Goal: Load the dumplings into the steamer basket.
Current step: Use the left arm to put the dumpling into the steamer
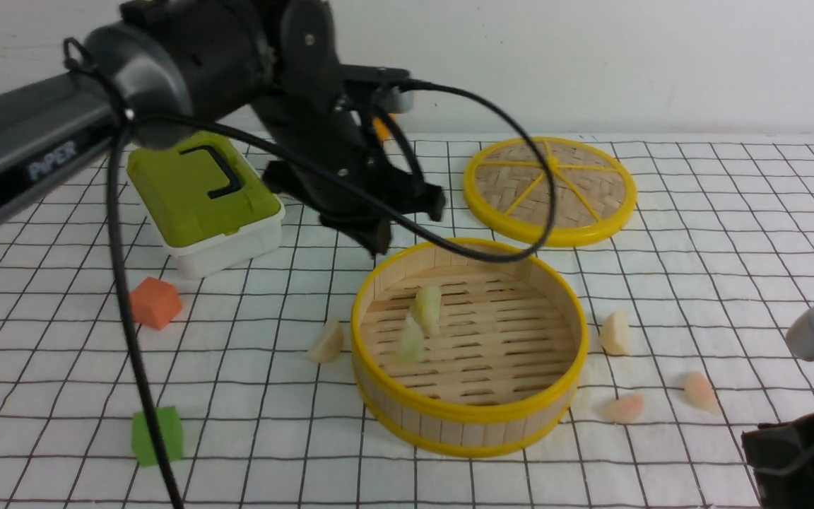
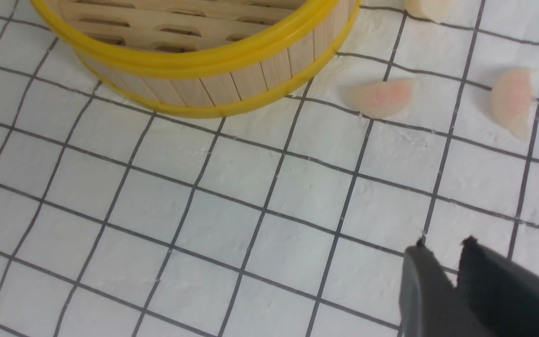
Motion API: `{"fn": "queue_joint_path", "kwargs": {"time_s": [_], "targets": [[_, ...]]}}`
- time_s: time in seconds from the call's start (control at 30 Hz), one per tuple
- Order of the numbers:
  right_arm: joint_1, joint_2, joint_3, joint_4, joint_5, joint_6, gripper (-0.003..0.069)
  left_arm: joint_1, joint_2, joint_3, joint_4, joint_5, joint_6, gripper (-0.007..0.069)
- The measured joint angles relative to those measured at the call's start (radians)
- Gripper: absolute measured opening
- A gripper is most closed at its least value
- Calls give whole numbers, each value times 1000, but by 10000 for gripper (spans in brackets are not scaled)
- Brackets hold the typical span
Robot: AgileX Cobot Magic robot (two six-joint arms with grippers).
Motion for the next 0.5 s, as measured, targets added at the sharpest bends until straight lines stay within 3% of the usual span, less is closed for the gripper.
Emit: {"fn": "queue_joint_path", "kwargs": {"time_s": [0.2, 0.5], "targets": [[0, 0, 0, 1, 1, 0, 115, -91, 200, -208, 66, 48, -53, -13], [0, 0, 0, 2, 3, 0, 125, -102, 295, -323, 121, 132, -96, -13]]}}
